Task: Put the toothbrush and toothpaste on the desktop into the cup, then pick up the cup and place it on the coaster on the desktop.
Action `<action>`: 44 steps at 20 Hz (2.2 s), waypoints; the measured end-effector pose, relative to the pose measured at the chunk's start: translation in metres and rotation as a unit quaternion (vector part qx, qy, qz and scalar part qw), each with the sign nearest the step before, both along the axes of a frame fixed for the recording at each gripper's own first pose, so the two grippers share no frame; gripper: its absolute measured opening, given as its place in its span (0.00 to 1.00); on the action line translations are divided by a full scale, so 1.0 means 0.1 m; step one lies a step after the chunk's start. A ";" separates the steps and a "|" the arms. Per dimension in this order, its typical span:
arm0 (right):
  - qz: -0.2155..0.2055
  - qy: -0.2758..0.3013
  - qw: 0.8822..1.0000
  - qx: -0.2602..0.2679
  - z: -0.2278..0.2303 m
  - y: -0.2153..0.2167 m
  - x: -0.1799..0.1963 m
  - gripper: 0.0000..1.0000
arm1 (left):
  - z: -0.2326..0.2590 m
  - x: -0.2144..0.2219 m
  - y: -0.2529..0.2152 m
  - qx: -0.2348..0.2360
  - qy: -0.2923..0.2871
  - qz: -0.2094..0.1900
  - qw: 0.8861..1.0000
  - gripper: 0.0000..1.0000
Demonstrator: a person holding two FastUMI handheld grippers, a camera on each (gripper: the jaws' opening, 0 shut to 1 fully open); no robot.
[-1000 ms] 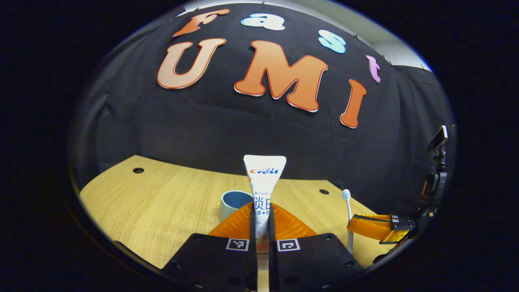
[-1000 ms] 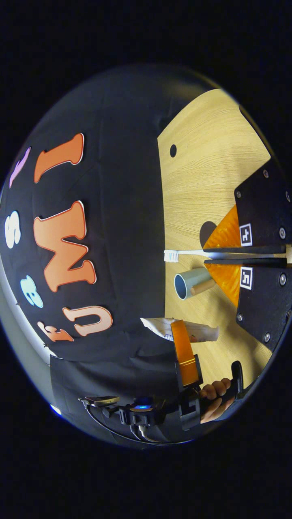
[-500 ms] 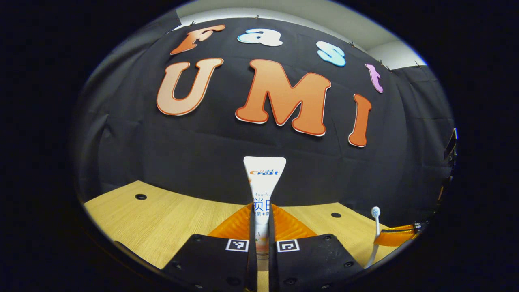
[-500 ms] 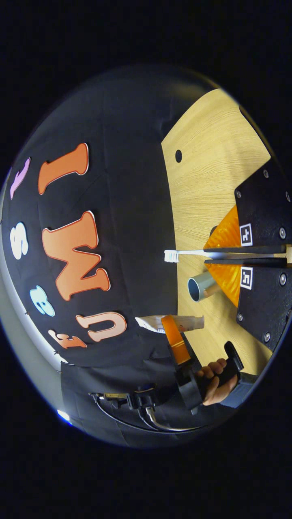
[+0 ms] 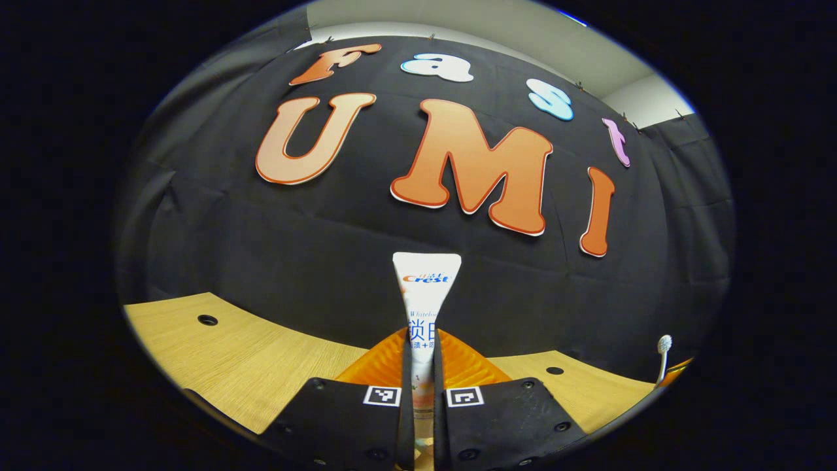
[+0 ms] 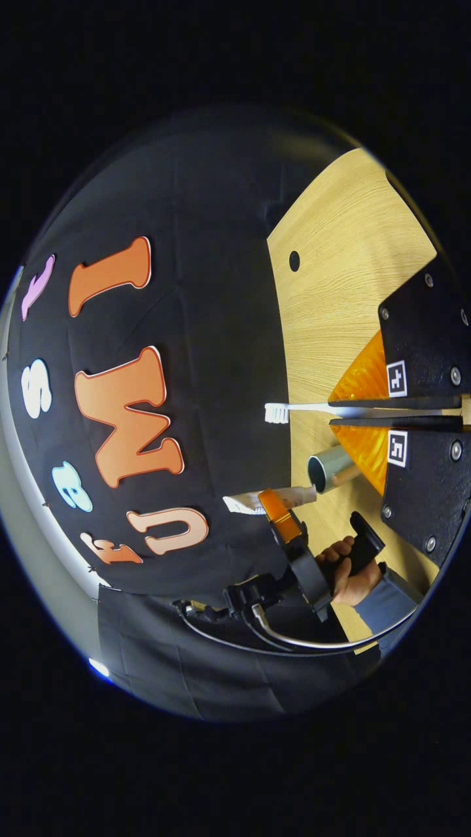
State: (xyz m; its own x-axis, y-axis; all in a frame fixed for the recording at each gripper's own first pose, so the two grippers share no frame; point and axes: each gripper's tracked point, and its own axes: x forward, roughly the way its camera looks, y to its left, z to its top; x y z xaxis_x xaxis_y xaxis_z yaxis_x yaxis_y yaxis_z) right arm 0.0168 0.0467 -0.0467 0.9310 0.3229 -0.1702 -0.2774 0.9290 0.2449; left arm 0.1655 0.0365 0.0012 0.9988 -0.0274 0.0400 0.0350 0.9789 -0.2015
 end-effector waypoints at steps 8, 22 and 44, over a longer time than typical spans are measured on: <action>0.003 -0.005 1.000 -0.001 -0.01 0.06 0.02 0.05 | -0.41 0.20 0.06 -0.010 0.021 0.006 1.000 0.11; 0.006 -0.010 0.999 0.039 0.01 0.23 0.25 0.04 | -0.79 0.01 0.04 -0.002 0.060 -0.005 0.998 0.28; 0.023 -0.104 0.990 0.096 0.54 1.08 0.93 0.04 | 0.31 -1.82 1.03 0.055 -0.015 0.081 0.995 0.98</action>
State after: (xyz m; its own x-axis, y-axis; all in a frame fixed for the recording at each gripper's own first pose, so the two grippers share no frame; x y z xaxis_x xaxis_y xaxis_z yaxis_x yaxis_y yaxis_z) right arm 0.1096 0.1545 0.0074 0.9229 0.3740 0.0918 -0.3816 0.8560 0.3487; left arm -0.0164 0.1390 0.0319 0.9890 0.1275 0.0748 -0.1203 0.9882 -0.0945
